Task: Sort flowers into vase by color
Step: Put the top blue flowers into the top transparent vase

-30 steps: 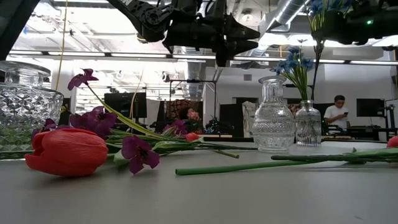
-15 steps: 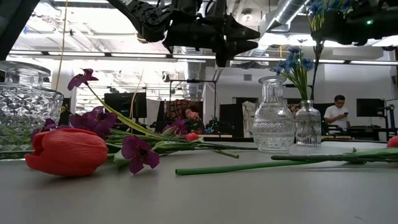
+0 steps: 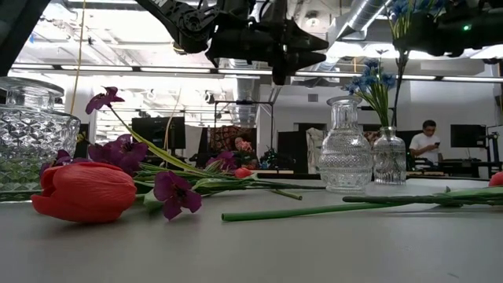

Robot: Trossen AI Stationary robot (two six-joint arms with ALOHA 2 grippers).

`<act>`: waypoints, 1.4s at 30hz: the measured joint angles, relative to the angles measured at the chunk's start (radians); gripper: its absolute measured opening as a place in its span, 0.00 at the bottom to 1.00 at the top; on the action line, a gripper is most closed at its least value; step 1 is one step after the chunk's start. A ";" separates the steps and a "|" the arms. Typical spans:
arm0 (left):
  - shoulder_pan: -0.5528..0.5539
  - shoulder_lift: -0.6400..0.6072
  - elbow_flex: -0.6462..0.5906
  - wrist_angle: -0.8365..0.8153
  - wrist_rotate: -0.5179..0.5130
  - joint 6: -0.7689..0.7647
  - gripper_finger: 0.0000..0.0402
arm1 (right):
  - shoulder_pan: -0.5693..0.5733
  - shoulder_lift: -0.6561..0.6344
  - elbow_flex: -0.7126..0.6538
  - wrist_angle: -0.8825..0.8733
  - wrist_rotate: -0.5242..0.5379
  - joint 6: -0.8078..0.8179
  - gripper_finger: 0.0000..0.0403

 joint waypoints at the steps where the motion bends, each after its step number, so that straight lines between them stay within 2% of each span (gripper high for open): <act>1: -0.001 0.000 0.000 0.000 -0.006 0.000 0.39 | -0.007 0.000 0.000 0.000 0.000 0.000 0.09; 5: -0.002 0.000 0.000 0.000 -0.012 0.000 0.39 | -0.030 0.000 0.000 -0.005 -0.003 0.008 0.09; 10: -0.002 0.000 0.000 0.000 -0.020 0.000 0.39 | -0.061 0.007 0.000 -0.043 -0.070 0.060 0.09; 19: -0.002 0.000 0.000 0.000 -0.023 0.000 0.39 | -0.099 0.075 0.000 -0.052 -0.074 0.087 0.10; 30: 0.000 -0.017 0.000 -0.035 -0.018 0.010 0.39 | -0.107 0.119 0.000 -0.076 -0.072 0.089 0.15; 36: 0.004 -0.066 0.001 -0.149 -0.030 0.040 0.39 | -0.105 0.117 0.000 -0.085 -0.037 0.101 0.26; 42: 0.005 -0.126 0.001 -0.285 -0.074 0.074 0.39 | -0.106 0.117 0.002 -0.172 -0.021 0.225 0.47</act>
